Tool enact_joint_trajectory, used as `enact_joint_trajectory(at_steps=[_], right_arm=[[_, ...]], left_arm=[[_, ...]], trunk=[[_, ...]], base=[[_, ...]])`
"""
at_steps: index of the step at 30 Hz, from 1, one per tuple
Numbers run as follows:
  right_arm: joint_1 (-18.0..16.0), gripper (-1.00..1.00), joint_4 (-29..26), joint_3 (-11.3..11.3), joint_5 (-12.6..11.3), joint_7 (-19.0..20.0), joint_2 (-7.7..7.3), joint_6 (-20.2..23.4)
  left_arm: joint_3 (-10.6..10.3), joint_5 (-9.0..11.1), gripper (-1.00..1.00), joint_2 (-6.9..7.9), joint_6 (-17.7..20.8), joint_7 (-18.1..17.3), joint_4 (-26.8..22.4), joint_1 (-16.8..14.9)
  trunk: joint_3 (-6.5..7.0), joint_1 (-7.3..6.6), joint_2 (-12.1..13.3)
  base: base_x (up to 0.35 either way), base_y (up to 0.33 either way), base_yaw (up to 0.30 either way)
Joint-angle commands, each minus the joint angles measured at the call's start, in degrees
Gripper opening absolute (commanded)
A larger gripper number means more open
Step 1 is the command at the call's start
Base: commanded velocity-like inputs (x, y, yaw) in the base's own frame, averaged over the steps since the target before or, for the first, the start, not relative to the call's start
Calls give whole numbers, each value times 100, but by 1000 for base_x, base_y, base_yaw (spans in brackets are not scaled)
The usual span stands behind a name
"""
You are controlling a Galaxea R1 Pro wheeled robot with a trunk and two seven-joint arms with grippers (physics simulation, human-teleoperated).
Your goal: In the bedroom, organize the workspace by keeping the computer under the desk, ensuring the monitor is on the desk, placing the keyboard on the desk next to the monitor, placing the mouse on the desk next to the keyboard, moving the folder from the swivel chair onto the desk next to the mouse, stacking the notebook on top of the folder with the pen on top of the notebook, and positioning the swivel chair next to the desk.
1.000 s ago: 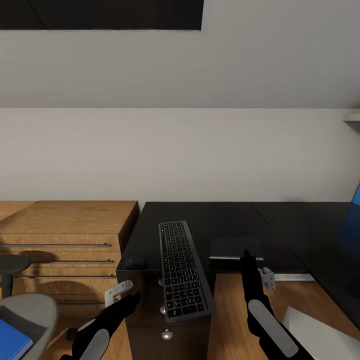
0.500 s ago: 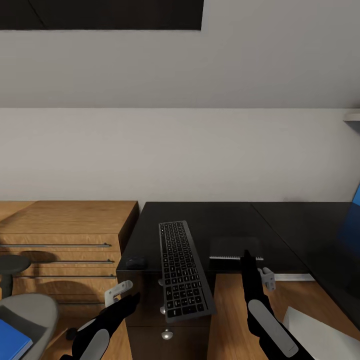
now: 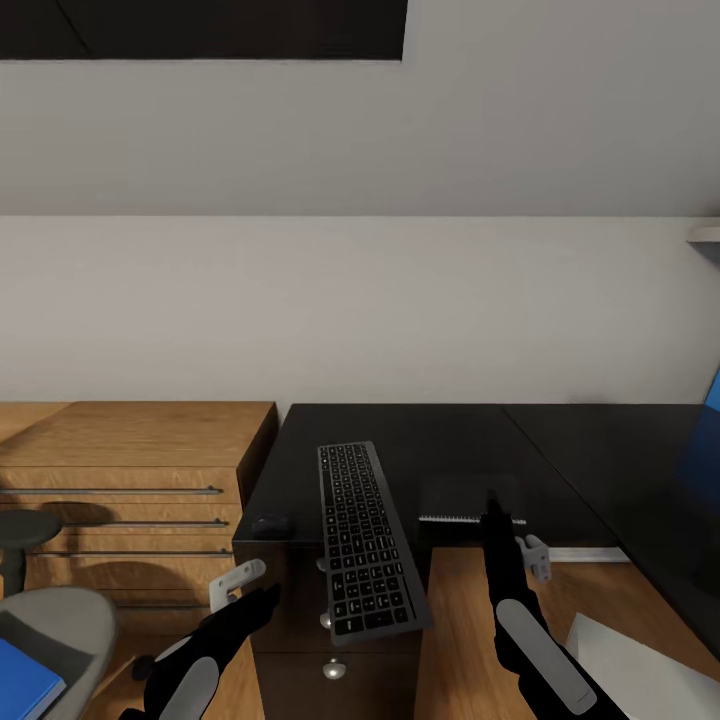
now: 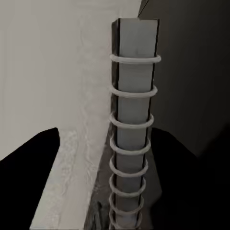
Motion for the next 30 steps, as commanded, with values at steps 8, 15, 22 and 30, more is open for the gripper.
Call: enact_joint_trajectory(at_steps=[8,15,22,30], right_arm=[[-8,100,-6,22,-8,-1,-12,-39],[-8,100,-9,22,-7,3,-16,-39],[-8,100,-10,22,-7,1,-16,-39],[-7,100,-10,22,-7,-5,-16,-47]], left_arm=[[-13,45,100,7,7,48,-22,-5],[-4,45,100,30,21,41,-23,-5],[-6,45,100,32,14,41,-23,-5],[-7,45,100,32,13,41,-23,-5]], trunk=[[-6,-1,-3],[-6,-1,-3],[-6,-1,-3],[-6,-1,-3]], base=[[0,0,0],[0,0,0],[-85,0,0],[-277,0,0]])
